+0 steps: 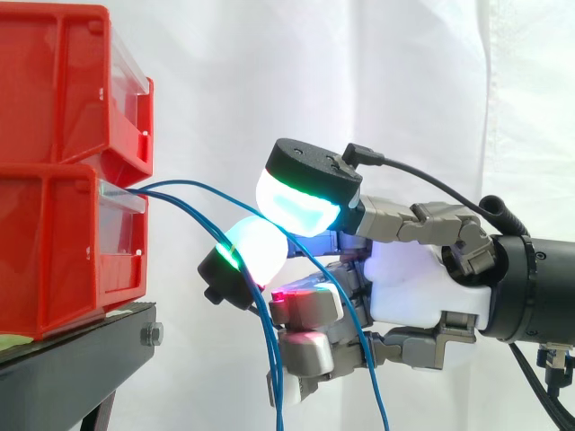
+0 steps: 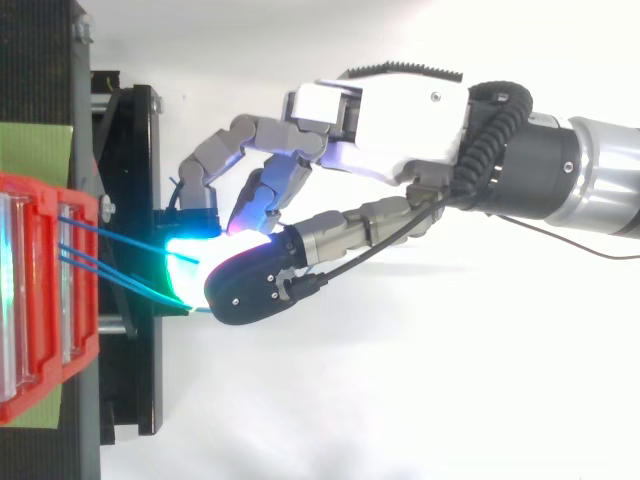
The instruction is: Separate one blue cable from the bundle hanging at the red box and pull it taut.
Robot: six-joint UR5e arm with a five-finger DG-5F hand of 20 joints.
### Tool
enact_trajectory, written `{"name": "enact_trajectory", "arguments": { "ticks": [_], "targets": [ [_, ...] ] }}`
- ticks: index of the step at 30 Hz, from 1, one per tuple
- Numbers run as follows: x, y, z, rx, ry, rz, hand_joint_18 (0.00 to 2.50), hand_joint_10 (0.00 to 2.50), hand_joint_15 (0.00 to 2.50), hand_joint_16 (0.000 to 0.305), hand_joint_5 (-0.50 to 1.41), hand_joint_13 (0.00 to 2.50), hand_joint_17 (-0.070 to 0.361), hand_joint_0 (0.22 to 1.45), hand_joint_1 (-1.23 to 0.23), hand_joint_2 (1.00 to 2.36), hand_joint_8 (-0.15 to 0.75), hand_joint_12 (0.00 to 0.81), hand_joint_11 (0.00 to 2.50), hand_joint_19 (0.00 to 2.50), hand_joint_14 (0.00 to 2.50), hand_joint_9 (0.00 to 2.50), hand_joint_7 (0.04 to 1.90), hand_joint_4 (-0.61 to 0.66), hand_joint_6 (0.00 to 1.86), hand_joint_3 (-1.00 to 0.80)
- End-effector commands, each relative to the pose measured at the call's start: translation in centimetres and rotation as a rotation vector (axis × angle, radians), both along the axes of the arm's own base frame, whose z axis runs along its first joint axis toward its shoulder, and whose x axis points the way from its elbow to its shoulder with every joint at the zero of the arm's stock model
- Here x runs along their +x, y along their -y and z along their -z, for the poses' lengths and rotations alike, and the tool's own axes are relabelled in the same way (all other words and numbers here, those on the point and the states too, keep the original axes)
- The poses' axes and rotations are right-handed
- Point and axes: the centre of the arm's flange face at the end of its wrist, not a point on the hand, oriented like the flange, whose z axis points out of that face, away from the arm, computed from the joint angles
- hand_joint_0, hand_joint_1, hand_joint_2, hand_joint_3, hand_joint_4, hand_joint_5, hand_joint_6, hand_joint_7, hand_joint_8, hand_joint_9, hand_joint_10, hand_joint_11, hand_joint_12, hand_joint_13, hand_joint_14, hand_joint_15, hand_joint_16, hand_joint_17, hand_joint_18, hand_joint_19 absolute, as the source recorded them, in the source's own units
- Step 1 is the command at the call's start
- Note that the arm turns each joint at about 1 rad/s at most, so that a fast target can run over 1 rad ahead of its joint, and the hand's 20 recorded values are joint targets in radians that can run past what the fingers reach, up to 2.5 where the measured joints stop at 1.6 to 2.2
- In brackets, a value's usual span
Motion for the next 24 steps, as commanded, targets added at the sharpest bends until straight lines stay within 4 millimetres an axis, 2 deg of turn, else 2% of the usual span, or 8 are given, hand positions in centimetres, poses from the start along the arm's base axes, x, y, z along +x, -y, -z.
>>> {"name": "enact_trajectory", "arguments": {
  "ticks": [1,3,8,14,15,18,22,24],
  "targets": [
    [-0.2,-0.1,0.2,0.004,-0.016,0.0,0.72,0.01,1.21,0.041,-0.21,1.22,0.092,0.64,-0.66,1.03,0.281,0.33,1.43,0.55,0.02,1.11,0.99,-0.02,0.92,-0.13],
    [-0.2,0.0,0.3,0.012,-0.02,0.002,0.75,0.01,1.36,0.041,-0.2,1.3,0.092,0.64,-0.67,1.03,0.273,0.316,1.51,0.58,0.02,1.13,0.99,-0.03,0.92,-0.12],
    [-0.3,0.1,0.5,0.037,-0.031,0.005,0.78,0.0,1.51,0.041,-0.2,1.39,0.092,0.64,-0.68,1.03,0.272,0.297,1.61,0.59,0.01,1.15,0.99,-0.03,0.92,-0.11],
    [-0.5,0.0,0.7,0.047,-0.046,0.003,0.79,0.07,1.56,0.041,-0.2,1.42,0.092,0.65,-0.67,1.03,0.265,0.301,1.62,0.59,0.0,1.13,0.98,-0.02,0.92,-0.13],
    [-0.5,0.0,0.7,0.047,-0.046,0.003,0.79,0.23,1.61,0.041,-0.2,1.43,0.092,0.65,-0.67,1.03,0.264,0.299,1.6,0.61,0.0,1.1,0.98,-0.02,0.92,-0.13],
    [-0.5,0.0,0.7,0.045,-0.047,0.003,0.82,0.3,1.62,0.042,-0.2,1.41,0.094,0.65,-0.67,1.03,0.259,0.297,1.61,0.63,0.07,1.08,0.98,-0.01,0.92,-0.14],
    [-0.7,0.0,1.1,0.044,-0.05,0.008,0.84,0.56,1.57,0.042,-0.2,1.36,0.095,0.65,-0.67,1.03,0.257,0.297,1.54,0.68,0.29,1.03,0.98,0.0,0.92,-0.15],
    [-0.8,0.1,1.3,0.043,-0.055,0.008,0.85,0.77,1.56,0.043,-0.2,1.33,0.097,0.65,-0.67,1.03,0.266,0.3,1.46,0.7,0.38,0.97,0.97,0.0,0.92,-0.15]
  ]
}}
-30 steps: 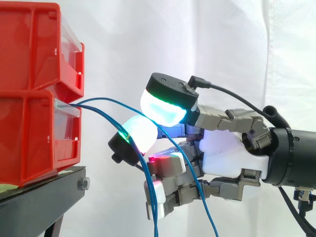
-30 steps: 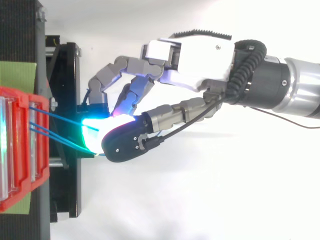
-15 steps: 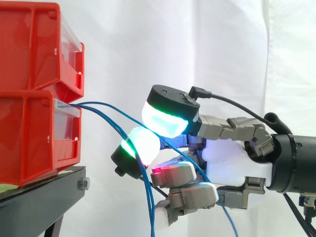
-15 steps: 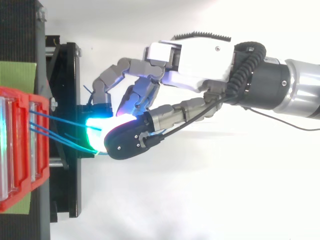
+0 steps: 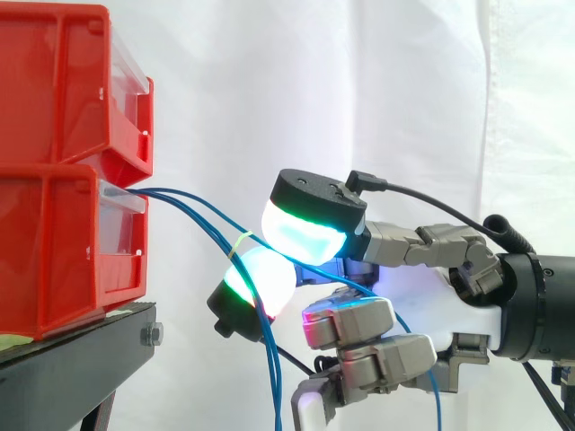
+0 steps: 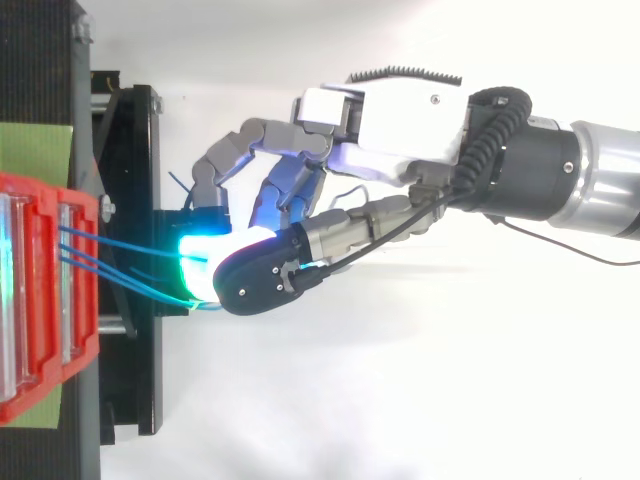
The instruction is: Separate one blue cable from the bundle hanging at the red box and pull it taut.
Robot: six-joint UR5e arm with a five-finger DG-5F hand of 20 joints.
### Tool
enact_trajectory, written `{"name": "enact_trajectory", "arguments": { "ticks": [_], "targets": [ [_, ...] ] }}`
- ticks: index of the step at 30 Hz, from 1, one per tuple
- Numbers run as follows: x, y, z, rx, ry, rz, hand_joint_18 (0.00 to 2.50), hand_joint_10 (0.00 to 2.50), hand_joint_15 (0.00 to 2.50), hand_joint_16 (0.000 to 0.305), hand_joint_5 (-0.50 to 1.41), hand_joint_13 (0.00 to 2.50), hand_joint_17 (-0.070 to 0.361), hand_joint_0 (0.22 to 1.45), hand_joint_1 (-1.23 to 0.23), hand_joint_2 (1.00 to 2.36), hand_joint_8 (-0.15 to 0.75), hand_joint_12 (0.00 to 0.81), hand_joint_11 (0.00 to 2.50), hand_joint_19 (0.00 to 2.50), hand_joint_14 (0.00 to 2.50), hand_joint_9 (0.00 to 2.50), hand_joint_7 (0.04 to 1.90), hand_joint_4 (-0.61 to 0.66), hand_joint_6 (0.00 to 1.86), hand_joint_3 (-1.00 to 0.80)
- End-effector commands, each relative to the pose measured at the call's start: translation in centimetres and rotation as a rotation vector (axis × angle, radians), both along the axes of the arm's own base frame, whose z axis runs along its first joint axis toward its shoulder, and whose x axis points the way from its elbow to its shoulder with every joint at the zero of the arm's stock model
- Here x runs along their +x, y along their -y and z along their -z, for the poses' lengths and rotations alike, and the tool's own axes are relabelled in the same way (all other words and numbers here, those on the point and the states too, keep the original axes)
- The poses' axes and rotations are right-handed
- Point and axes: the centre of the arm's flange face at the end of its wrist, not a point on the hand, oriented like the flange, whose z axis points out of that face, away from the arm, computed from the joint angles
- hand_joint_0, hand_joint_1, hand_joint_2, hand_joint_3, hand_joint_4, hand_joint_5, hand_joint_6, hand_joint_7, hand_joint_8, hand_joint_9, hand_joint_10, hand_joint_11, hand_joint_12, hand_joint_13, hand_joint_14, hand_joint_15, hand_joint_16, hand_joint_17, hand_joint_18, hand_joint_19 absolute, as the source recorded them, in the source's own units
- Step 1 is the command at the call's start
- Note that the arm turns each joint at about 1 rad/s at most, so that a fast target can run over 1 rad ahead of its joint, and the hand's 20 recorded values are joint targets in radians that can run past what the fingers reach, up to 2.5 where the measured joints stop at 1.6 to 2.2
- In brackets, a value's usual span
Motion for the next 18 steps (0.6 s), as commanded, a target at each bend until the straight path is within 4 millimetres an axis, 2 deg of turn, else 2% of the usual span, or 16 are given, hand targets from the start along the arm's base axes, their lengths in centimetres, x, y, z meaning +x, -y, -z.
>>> {"name": "enact_trajectory", "arguments": {
  "ticks": [1,3,8,18],
  "targets": [
    [-0.32,-0.06,0.6,-0.003,-0.009,0.0,0.85,0.82,1.54,0.043,-0.2,1.33,0.097,0.65,-0.67,1.03,0.27,0.304,1.44,0.71,0.42,0.96,0.97,0.0,0.92,-0.16],
    [-0.37,-0.07,0.71,-0.003,-0.009,-0.001,0.86,1.0,1.53,0.044,-0.21,1.3,0.099,0.65,-0.66,1.03,0.271,0.303,1.36,0.74,0.5,0.9,0.96,0.01,0.92,-0.16],
    [-0.4,-0.27,0.84,0.001,-0.006,-0.002,0.89,1.1,1.41,0.044,-0.21,1.24,0.098,0.65,-0.66,1.03,0.274,0.303,1.31,0.79,0.86,0.85,0.96,0.01,0.92,-0.17],
    [-0.52,-0.13,0.7,0.001,-0.016,0.0,0.91,1.11,1.35,0.044,-0.21,1.23,0.099,0.65,-0.66,1.03,0.27,0.299,1.28,0.8,0.95,0.86,0.96,0.02,0.92,-0.17]
  ]
}}
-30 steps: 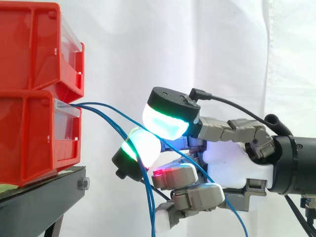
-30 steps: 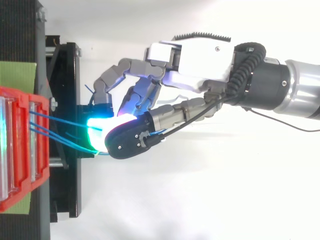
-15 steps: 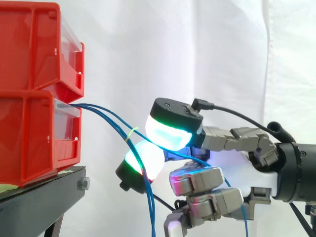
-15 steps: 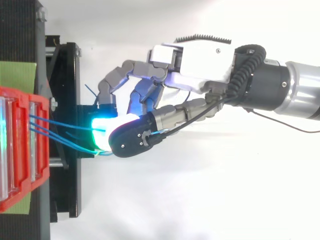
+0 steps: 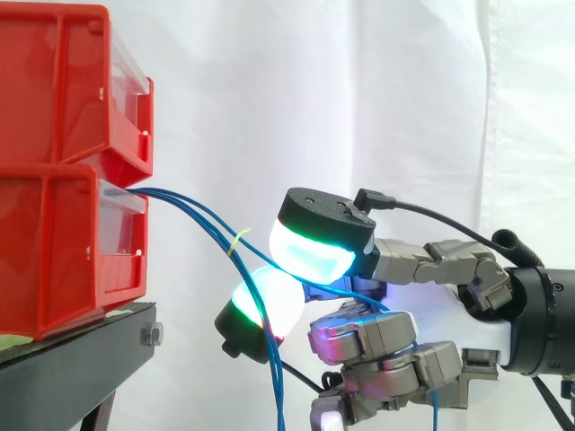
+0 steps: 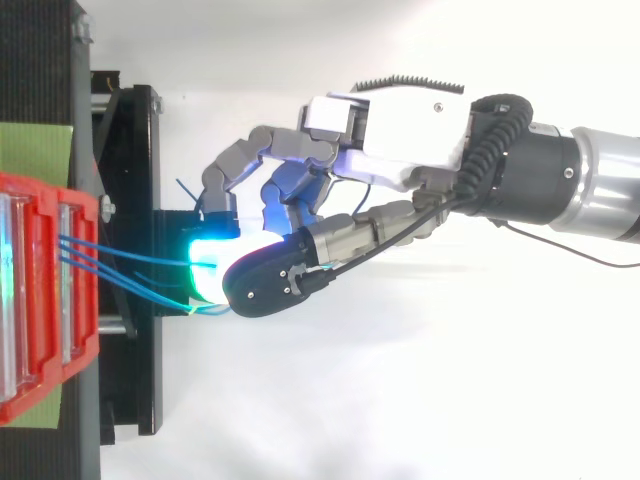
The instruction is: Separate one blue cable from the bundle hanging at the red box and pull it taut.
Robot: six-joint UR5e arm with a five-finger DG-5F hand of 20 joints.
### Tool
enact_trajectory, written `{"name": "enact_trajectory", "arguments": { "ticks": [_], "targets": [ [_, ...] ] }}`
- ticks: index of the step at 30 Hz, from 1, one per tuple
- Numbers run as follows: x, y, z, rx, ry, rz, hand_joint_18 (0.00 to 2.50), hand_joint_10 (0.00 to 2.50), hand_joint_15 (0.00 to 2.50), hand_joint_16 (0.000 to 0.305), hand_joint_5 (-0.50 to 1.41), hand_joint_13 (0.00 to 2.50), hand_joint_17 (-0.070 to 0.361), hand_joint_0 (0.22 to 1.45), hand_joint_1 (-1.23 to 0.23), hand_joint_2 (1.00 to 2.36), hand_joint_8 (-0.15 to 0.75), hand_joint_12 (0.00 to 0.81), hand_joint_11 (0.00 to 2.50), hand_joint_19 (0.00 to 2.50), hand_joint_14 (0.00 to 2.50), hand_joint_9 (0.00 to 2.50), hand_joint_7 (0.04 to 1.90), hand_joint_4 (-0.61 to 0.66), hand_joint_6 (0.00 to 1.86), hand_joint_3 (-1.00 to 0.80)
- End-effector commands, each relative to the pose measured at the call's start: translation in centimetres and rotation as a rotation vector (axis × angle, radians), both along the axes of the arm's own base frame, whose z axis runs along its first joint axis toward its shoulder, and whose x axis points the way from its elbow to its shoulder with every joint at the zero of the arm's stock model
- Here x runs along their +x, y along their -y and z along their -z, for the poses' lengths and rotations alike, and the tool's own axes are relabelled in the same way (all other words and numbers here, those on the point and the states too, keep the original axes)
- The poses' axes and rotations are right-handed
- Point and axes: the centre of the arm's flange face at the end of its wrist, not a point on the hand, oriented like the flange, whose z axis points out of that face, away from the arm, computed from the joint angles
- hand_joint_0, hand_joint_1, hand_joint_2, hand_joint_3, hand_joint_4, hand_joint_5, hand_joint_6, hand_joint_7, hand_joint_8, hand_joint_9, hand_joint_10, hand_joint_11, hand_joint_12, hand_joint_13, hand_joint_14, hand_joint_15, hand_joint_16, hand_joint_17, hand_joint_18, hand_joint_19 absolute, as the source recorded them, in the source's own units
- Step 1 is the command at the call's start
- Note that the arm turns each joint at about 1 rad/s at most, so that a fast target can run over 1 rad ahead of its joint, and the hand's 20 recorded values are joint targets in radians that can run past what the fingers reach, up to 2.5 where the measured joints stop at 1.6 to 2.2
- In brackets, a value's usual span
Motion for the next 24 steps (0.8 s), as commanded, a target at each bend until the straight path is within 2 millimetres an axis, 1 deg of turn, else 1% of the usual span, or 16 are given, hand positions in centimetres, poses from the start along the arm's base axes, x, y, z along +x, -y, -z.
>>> {"name": "enact_trajectory", "arguments": {
  "ticks": [1,5,6,8,10,13,16,19,22,24],
  "targets": [
    [-0.1,0.1,-0.1,0.0,-0.012,0.001,0.91,1.12,1.35,0.044,-0.21,1.23,0.099,0.65,-0.66,1.03,0.27,0.299,1.29,0.8,0.95,0.86,0.96,0.03,0.92,-0.17],
    [-0.6,0.1,-0.2,-0.007,-0.049,-0.005,0.91,1.13,1.33,0.044,-0.21,1.24,0.099,0.65,-0.65,1.03,0.281,0.306,1.28,0.81,1.0,0.87,0.96,0.06,0.92,-0.18],
    [-0.8,0.1,-0.7,-0.011,-0.055,-0.005,0.91,1.15,1.33,0.044,-0.21,1.24,0.1,0.65,-0.64,1.03,0.279,0.3,1.3,0.81,1.0,0.88,0.95,0.07,0.92,-0.19],
    [-1.0,0.0,-1.1,-0.014,-0.069,-0.007,0.92,1.19,1.35,0.045,-0.21,1.24,0.1,0.65,-0.64,1.02,0.278,0.305,1.29,0.81,1.01,0.88,0.96,0.08,0.92,-0.22],
    [-1.4,0.2,-2.2,-0.028,-0.085,-0.005,0.92,1.2,1.32,0.045,-0.22,1.24,0.1,0.65,-0.63,1.02,0.276,0.304,1.29,0.82,1.04,0.88,0.95,0.09,0.92,-0.23],
    [-1.9,0.2,-3.1,-0.048,-0.105,-0.003,0.93,1.26,1.33,0.045,-0.22,1.24,0.102,0.65,-0.62,1.02,0.271,0.298,1.26,0.82,1.05,0.87,0.95,0.1,0.92,-0.25],
    [-2.2,0.2,-3.7,-0.066,-0.116,-0.002,0.93,1.29,1.34,0.045,-0.22,1.24,0.102,0.64,-0.61,1.02,0.271,0.305,1.25,0.82,1.05,0.87,0.95,0.1,0.92,-0.24],
    [-2.2,0.2,-3.6,-0.067,-0.116,-0.003,0.93,1.29,1.33,0.046,-0.22,1.24,0.102,0.65,-0.62,1.02,0.273,0.303,1.25,0.81,1.04,0.87,0.95,0.09,0.92,-0.23],
    [-2.2,0.2,-4.4,-0.066,-0.105,-0.001,0.93,1.3,1.34,0.046,-0.22,1.24,0.103,0.65,-0.62,1.02,0.277,0.305,1.23,0.81,1.05,0.87,0.94,0.09,0.92,-0.23],
    [-2.3,0.4,-5.3,-0.066,-0.095,0.011,0.92,1.3,1.32,0.046,-0.22,1.24,0.103,0.65,-0.62,1.02,0.273,0.304,1.25,0.82,1.05,0.87,0.94,0.1,0.92,-0.23]
  ]
}}
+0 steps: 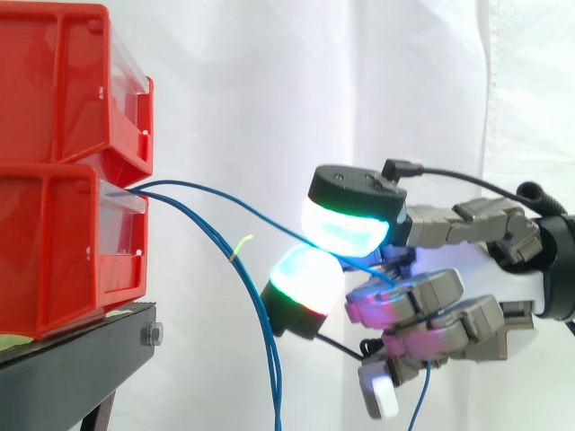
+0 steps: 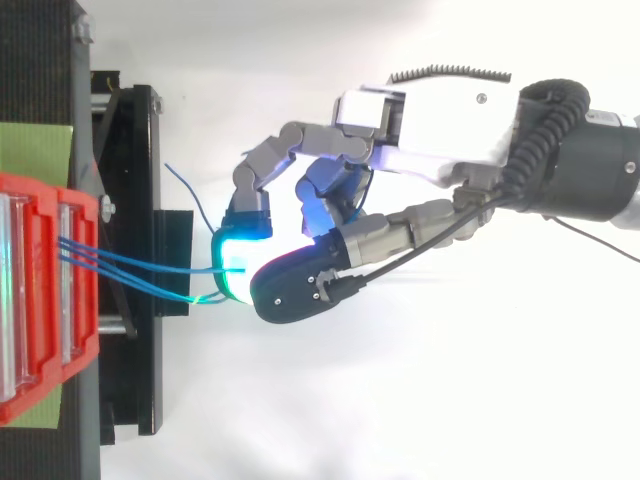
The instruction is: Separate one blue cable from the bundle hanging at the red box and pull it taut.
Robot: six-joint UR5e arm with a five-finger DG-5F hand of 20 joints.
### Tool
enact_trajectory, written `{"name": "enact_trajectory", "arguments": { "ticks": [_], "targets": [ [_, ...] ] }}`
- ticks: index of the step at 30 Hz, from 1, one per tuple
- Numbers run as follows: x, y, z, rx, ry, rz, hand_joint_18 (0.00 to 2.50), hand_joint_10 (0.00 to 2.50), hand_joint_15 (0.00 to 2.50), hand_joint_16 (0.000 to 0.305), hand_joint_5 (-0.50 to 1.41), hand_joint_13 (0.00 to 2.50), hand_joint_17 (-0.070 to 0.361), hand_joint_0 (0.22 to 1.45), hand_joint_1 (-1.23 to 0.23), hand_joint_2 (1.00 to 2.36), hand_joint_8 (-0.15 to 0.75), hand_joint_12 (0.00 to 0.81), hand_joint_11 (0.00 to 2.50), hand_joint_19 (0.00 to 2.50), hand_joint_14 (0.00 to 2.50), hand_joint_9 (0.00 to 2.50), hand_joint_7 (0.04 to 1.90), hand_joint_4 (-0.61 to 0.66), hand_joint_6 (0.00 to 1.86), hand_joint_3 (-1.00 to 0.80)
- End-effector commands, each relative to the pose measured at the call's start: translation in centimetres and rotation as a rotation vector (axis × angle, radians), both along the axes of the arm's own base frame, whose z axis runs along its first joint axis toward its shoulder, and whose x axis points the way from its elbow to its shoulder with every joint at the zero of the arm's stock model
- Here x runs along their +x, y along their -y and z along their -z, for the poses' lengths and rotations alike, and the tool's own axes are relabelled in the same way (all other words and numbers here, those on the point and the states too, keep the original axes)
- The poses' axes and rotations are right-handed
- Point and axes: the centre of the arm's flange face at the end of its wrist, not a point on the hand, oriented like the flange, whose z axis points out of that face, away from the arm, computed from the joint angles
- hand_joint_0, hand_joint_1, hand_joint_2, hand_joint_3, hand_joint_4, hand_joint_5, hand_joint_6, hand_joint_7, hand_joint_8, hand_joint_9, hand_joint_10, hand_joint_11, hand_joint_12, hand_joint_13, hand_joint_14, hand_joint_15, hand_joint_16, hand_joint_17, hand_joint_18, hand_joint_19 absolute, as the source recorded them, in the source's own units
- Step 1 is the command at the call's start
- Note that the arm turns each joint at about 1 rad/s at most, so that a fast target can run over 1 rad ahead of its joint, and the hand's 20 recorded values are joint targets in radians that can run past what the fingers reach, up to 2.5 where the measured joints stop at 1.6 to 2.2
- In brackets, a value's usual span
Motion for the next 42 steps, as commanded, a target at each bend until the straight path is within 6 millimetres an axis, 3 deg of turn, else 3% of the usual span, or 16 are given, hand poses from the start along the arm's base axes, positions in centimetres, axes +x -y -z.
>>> {"name": "enact_trajectory", "arguments": {
  "ticks": [1,4,15,28,32,35,42],
  "targets": [
    [-0.2,0.2,-1.7,0.0,0.021,0.017,0.92,1.3,1.33,0.045,-0.22,1.24,0.102,0.65,-0.62,1.02,0.273,0.304,1.25,0.82,1.05,0.87,0.94,0.1,0.92,-0.24],
    [-0.5,0.2,-3.4,0.001,0.044,0.049,0.92,1.29,1.35,0.046,-0.22,1.24,0.102,0.64,-0.62,1.02,0.275,0.306,1.25,0.82,1.05,0.88,0.94,0.11,0.92,-0.26],
    [0.2,0.0,-3.9,0.016,0.113,0.097,0.92,1.27,1.33,0.046,-0.22,1.24,0.103,0.62,-0.6,1.02,0.274,0.31,1.27,0.82,1.04,0.88,0.93,0.13,0.92,-0.33],
    [0.3,-0.6,-4.0,0.023,0.12,0.105,0.92,1.25,1.34,0.046,-0.22,1.25,0.104,0.6,-0.59,1.0,0.27,0.31,1.28,0.82,1.02,0.89,0.92,0.14,0.91,-0.47],
    [0.0,-0.9,-3.1,0.022,0.115,0.102,0.92,1.25,1.33,0.046,-0.22,1.25,0.104,0.59,-0.59,1.0,0.279,0.311,1.27,0.82,1.03,0.9,0.91,0.15,0.91,-0.5],
    [-0.1,-1.0,-2.6,0.027,0.129,0.103,0.92,1.25,1.33,0.046,-0.22,1.25,0.104,0.59,-0.59,1.0,0.275,0.303,1.27,0.82,1.02,0.9,0.91,0.14,0.91,-0.49],
    [-0.2,-1.2,-2.3,0.033,0.131,0.101,0.92,1.25,1.36,0.046,-0.21,1.27,0.103,0.64,-0.64,1.02,0.276,0.301,1.28,0.82,0.98,0.93,0.96,0.1,0.92,-0.27]
  ]
}}
